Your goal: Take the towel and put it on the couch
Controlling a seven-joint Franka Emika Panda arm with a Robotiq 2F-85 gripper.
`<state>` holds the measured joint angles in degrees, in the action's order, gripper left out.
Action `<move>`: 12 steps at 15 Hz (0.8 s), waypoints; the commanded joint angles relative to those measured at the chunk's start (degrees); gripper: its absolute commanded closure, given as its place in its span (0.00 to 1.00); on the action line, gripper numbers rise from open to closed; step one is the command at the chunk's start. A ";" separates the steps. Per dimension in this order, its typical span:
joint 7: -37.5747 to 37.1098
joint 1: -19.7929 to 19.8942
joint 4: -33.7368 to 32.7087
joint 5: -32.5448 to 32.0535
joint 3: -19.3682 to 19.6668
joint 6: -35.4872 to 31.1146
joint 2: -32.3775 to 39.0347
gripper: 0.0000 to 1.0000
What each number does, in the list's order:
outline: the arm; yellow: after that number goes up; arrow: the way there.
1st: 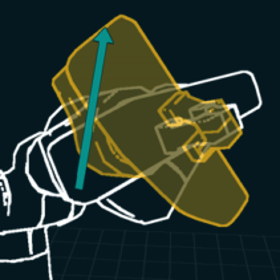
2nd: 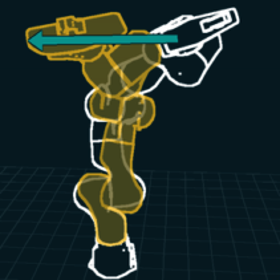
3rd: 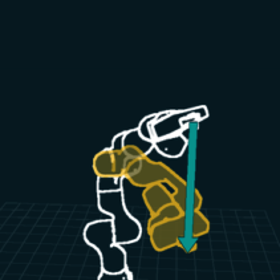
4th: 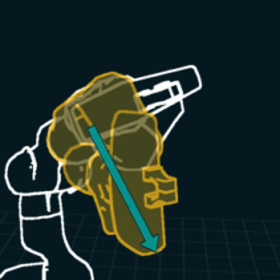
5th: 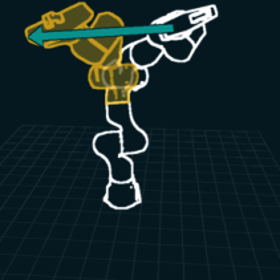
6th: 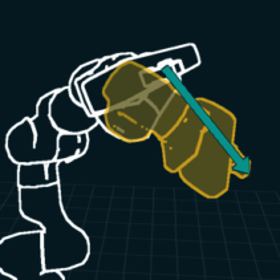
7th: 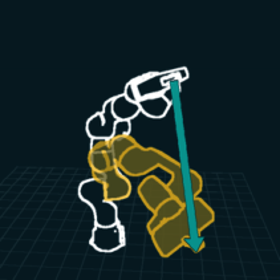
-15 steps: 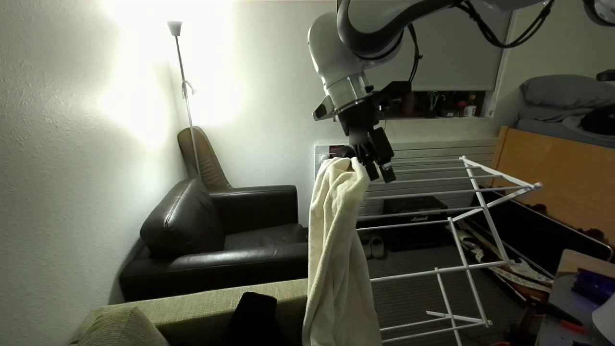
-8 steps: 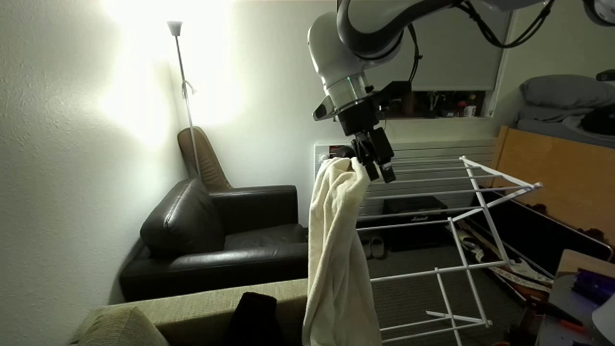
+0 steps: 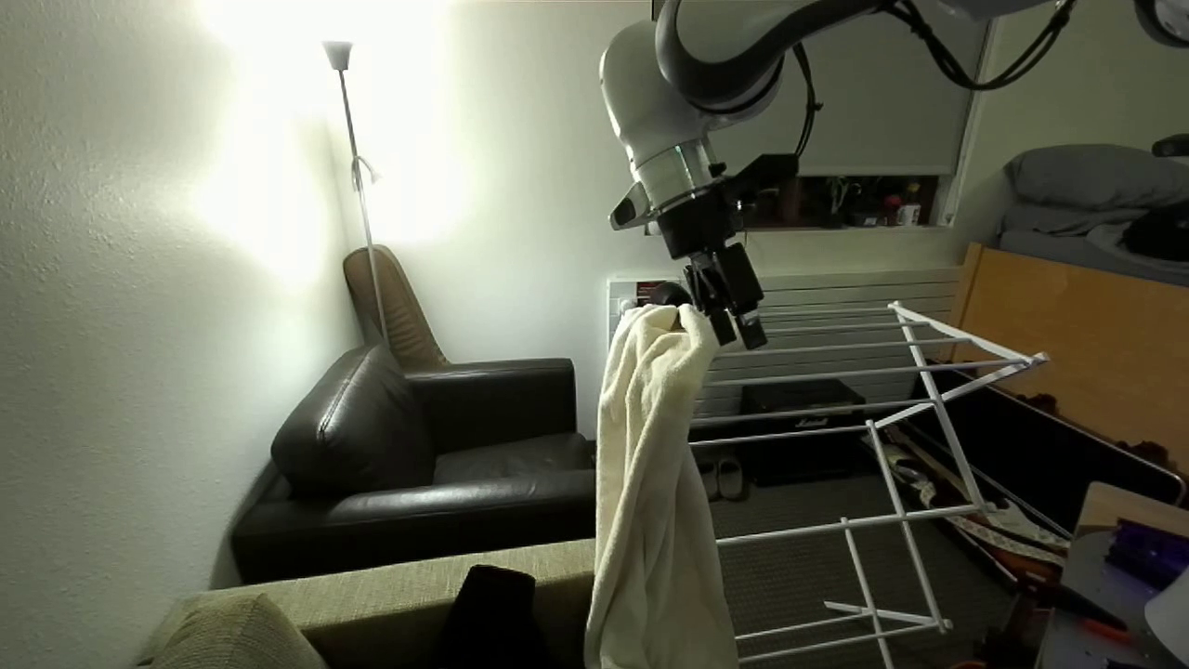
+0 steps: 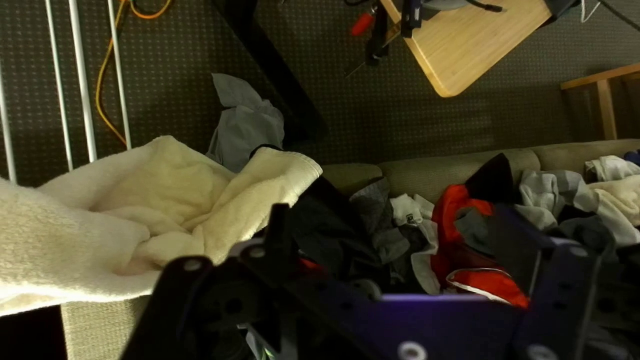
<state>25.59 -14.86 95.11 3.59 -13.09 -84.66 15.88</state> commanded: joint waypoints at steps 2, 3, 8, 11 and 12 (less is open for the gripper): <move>-4.58 2.02 10.16 -1.65 0.93 -3.49 -9.18 0.00; -5.68 2.39 11.98 -1.51 1.36 -4.12 -10.85 0.00; -10.42 4.20 20.43 -1.73 3.37 -7.11 -18.29 0.00; -13.79 5.60 24.43 -1.70 4.98 -9.79 -21.49 0.00; -14.97 6.05 25.34 -2.29 5.44 -10.78 -22.20 0.00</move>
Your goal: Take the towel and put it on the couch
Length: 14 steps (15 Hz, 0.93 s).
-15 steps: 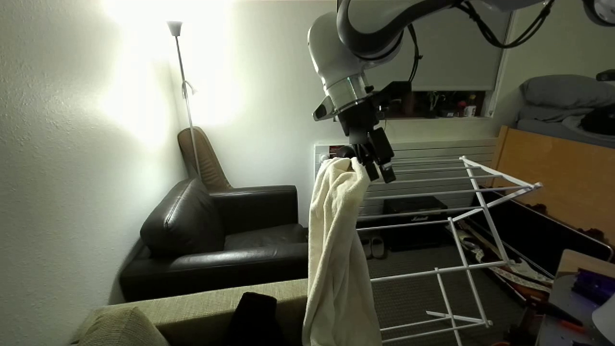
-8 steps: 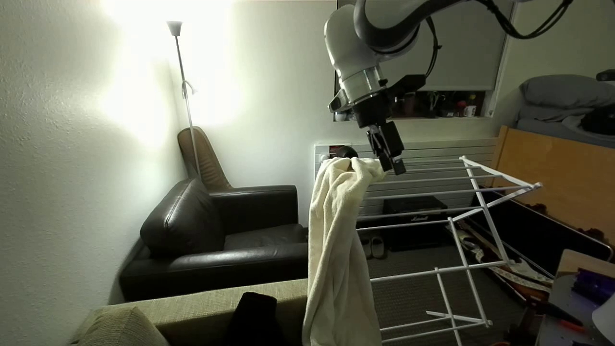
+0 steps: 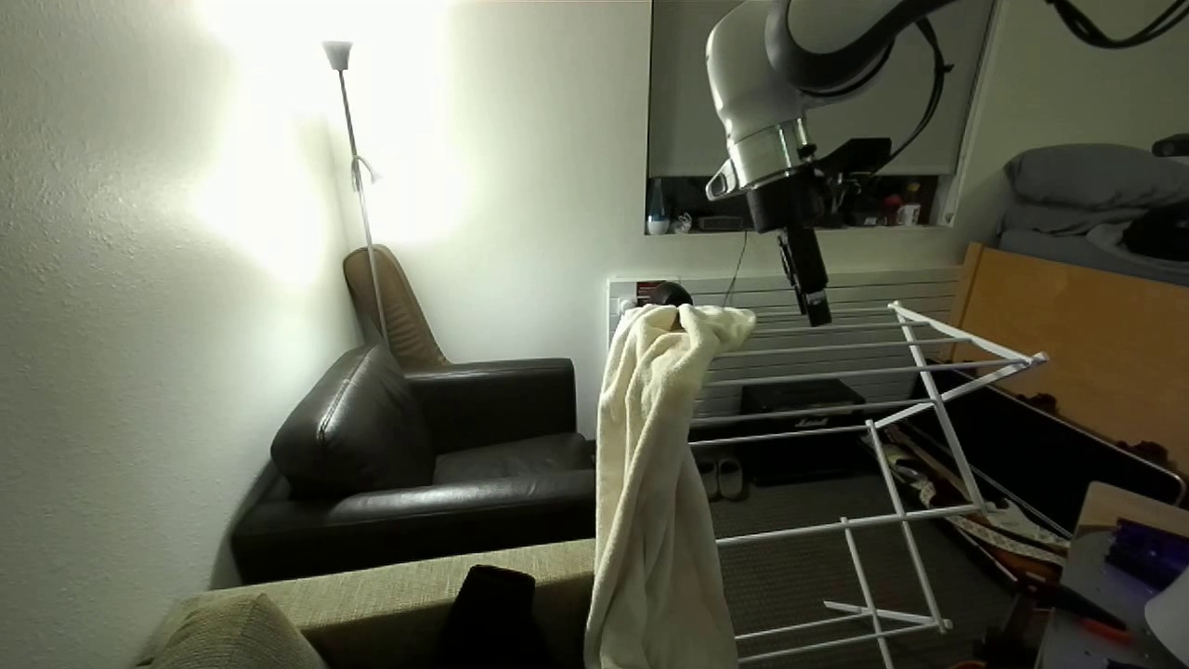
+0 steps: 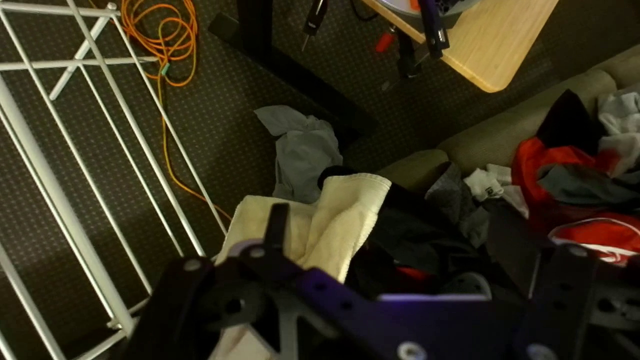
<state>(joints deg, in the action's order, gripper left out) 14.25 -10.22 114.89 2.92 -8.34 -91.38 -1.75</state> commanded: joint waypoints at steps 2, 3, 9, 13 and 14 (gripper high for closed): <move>-4.84 2.30 6.91 -2.62 1.61 -5.82 -5.44 0.00; -5.49 2.71 7.28 -3.40 1.99 -6.49 -5.67 0.00; -8.75 4.80 8.36 -5.88 3.98 -13.23 -4.66 0.00; -10.46 5.83 7.61 -5.47 4.96 -18.14 -2.80 0.00; -11.13 6.05 7.36 -5.35 5.24 -19.42 -2.33 0.00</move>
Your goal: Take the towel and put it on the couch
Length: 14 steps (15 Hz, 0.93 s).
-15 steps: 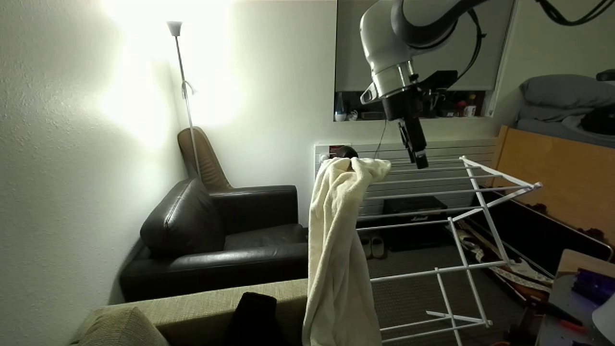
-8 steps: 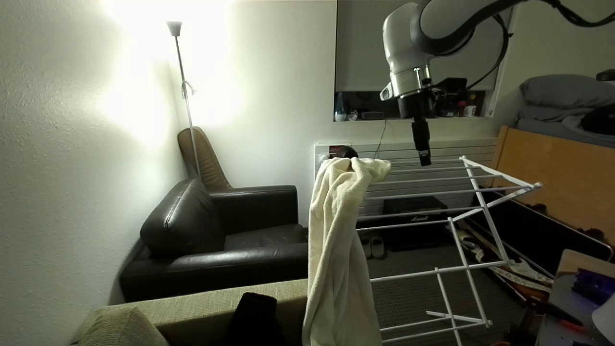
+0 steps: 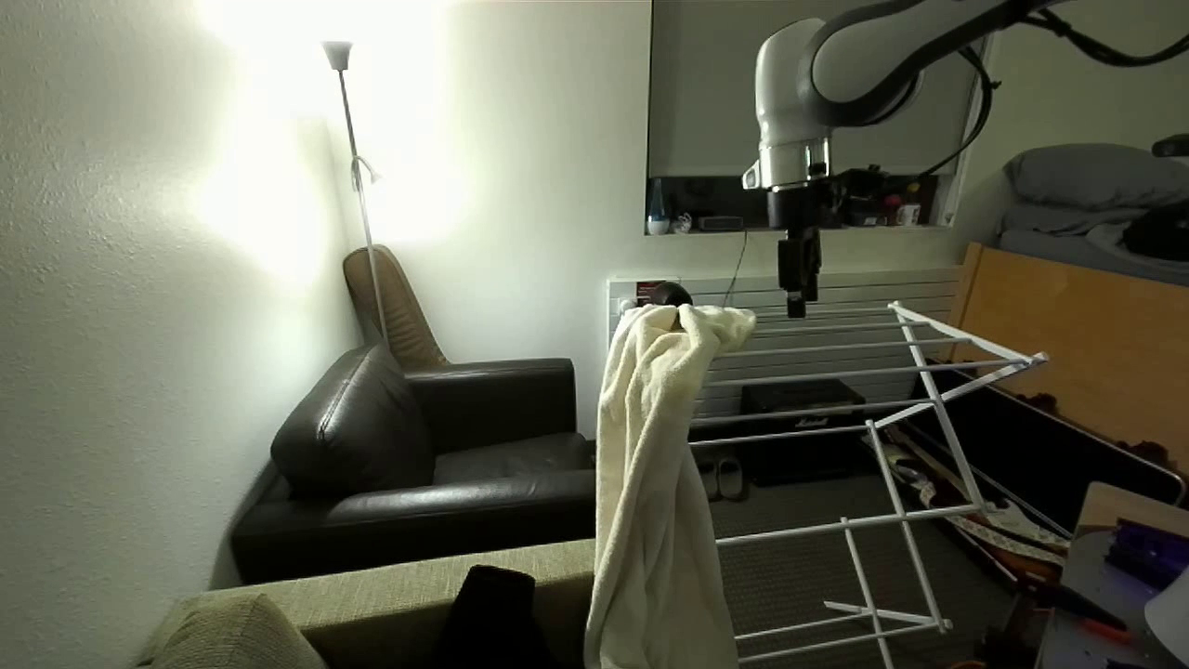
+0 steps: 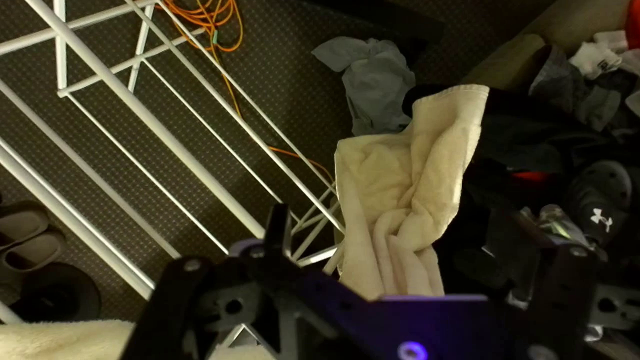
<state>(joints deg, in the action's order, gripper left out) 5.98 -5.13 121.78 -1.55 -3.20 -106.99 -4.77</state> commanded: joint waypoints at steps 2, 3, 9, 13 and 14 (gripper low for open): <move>-4.14 1.52 0.19 -0.43 0.58 -6.12 1.54 0.00; -4.83 1.74 0.14 -0.39 0.82 -7.22 1.92 0.00; -9.11 3.42 -0.96 0.71 2.70 -11.10 4.30 0.00; -8.77 4.31 -1.56 1.03 3.63 -10.45 4.61 0.00; -8.15 4.21 -1.58 0.20 3.57 -10.24 4.73 0.00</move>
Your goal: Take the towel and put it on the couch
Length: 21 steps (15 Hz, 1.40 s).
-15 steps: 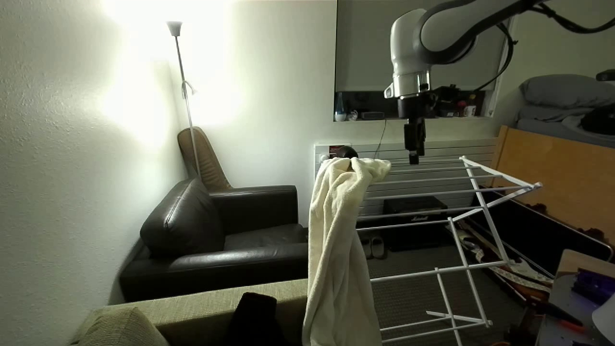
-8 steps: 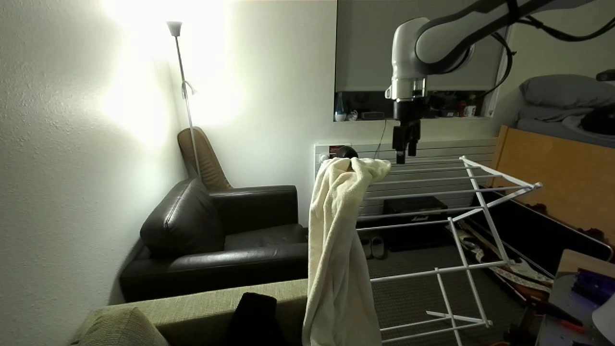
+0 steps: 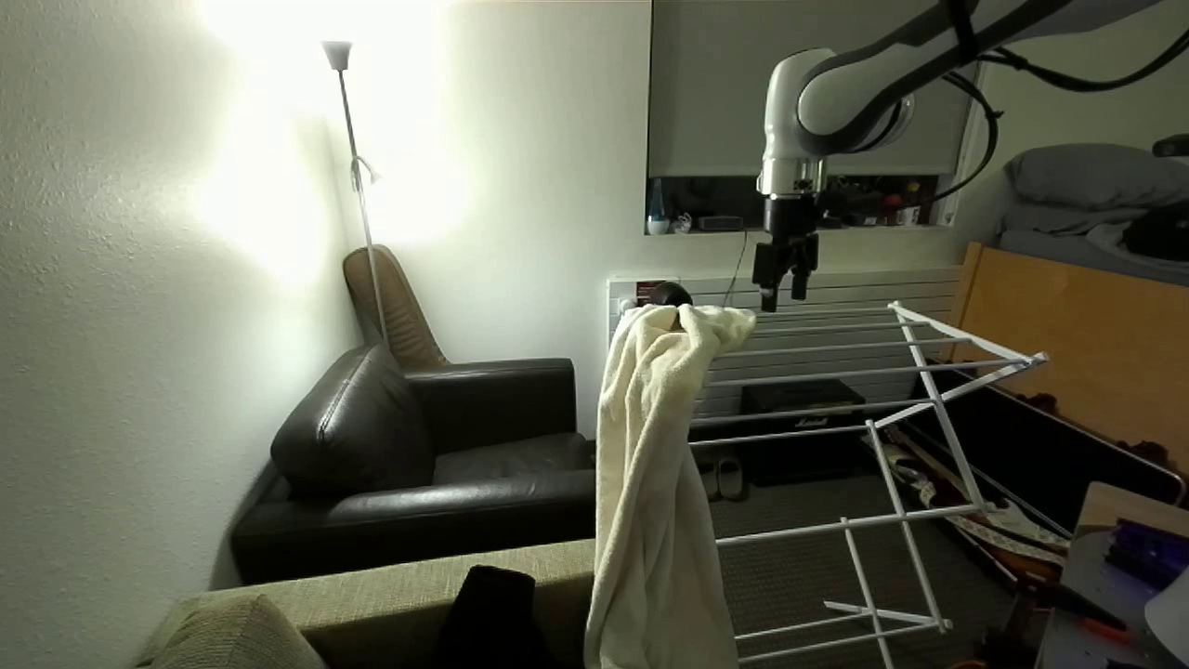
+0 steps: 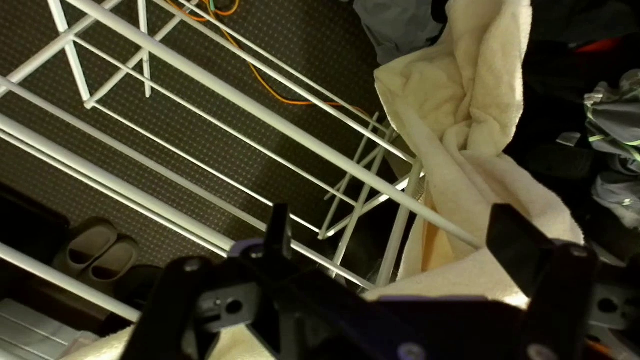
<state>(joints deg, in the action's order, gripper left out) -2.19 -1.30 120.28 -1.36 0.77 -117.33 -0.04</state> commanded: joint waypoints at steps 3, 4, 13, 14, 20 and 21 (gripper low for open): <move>0.02 0.55 -0.11 0.01 -0.29 0.10 0.04 0.00; 0.02 0.54 -0.11 0.01 -0.33 0.10 0.04 0.00; -11.94 0.91 -8.23 -0.07 0.94 -4.85 7.07 0.00; -14.04 0.72 -9.23 -0.26 1.07 -5.88 8.02 0.00; -23.44 -0.48 -12.81 -1.51 1.72 -10.72 12.62 0.00; -24.73 -0.72 -13.03 -1.90 1.86 -11.76 13.17 0.00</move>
<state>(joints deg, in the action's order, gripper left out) -22.02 -1.09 108.29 -1.50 2.04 -126.38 11.43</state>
